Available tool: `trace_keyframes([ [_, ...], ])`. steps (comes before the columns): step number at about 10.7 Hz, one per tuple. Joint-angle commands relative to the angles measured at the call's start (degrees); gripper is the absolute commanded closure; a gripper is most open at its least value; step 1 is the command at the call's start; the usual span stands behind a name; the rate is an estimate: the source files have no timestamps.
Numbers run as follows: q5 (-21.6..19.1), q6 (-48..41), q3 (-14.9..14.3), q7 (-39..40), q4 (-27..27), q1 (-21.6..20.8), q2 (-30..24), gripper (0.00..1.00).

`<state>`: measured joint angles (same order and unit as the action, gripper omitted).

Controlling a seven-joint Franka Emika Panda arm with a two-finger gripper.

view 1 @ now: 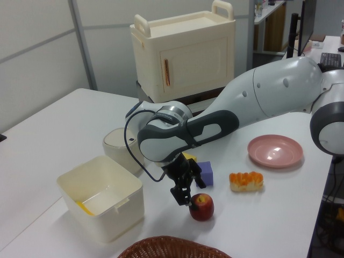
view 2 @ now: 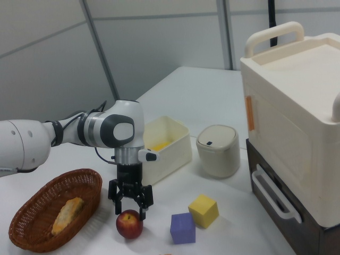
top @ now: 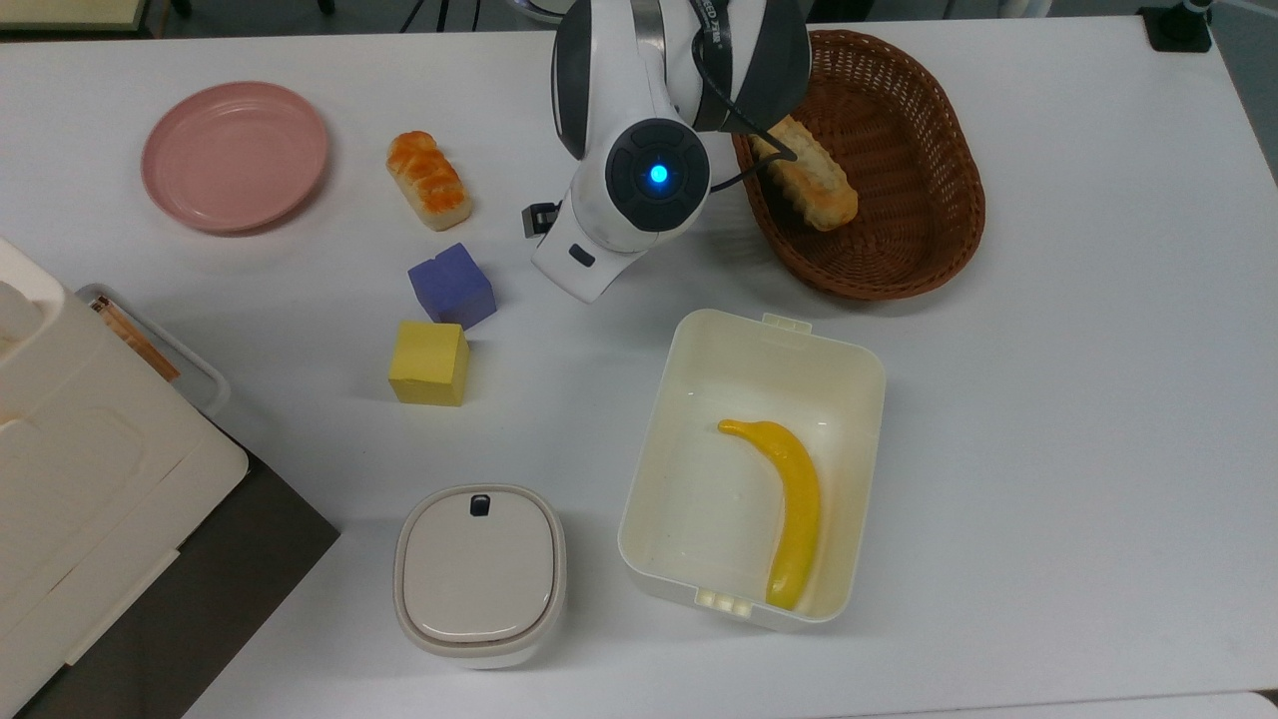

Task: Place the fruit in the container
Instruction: 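Lower the gripper around the red apple and close on it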

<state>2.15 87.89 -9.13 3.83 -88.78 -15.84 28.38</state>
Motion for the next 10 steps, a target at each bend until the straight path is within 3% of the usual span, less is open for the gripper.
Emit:
trace_keyframes([
  [1,1.62,-0.88,-0.37,0.3,-1.31,-0.59,-0.7,0.0],
  [4,1.71,-0.18,-0.37,0.21,-2.98,-0.94,0.53,0.0],
  [5,1.71,0.0,-0.37,0.21,-2.89,-0.95,0.8,0.16],
  [6,1.71,-0.09,-0.37,0.38,-2.63,-0.86,0.71,0.49],
  [7,1.71,-0.35,-0.37,0.56,-2.37,-0.77,0.54,0.74],
  [8,1.71,-0.62,-0.37,0.56,-1.41,-0.77,0.36,0.89],
  [10,1.45,-0.71,-0.45,0.39,1.49,-0.42,-0.86,0.91],
])
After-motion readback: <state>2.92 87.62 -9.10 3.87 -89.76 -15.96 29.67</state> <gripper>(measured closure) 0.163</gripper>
